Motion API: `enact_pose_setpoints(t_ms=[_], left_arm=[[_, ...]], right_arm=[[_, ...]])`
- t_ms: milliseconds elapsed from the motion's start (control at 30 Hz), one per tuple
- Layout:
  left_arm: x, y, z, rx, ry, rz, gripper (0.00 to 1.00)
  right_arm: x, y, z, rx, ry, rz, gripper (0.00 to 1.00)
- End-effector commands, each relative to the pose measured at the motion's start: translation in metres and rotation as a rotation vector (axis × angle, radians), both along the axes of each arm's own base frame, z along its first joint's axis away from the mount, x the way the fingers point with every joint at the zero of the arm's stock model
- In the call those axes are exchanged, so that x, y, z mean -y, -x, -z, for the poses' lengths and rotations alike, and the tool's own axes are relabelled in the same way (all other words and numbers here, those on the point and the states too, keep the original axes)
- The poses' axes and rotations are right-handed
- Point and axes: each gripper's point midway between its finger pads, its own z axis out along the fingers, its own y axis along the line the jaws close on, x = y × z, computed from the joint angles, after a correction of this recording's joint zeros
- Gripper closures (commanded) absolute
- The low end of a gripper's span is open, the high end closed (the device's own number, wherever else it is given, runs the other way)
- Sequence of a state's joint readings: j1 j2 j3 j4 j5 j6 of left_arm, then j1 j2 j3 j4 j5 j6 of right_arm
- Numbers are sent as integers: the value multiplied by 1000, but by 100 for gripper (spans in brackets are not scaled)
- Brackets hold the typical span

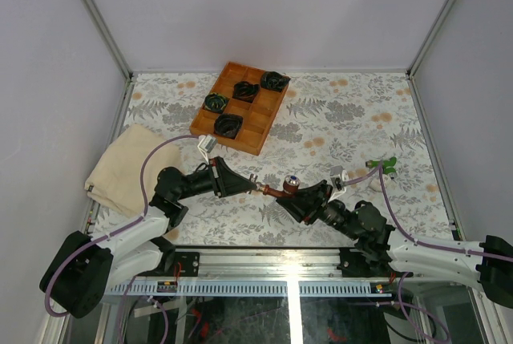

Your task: Install the water faucets

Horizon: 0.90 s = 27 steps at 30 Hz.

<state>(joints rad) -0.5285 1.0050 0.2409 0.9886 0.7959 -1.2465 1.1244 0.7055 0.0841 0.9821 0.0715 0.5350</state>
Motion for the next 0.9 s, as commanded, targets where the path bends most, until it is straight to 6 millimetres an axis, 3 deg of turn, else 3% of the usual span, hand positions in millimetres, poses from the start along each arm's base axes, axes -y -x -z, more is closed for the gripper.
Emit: enact_pose_setpoints(t_ms=[0,400,867], left_arm=[[3,1,-14,71,24,7,100],[3,0,-14,70,22,0,100],[2,4,-22,74,50,0,100]], right_arm=[[5,3,-35,46,-120,-1,100],[8,3,-37,51,-125,5,100],[-6,-4,-25,27,-77,8,100]])
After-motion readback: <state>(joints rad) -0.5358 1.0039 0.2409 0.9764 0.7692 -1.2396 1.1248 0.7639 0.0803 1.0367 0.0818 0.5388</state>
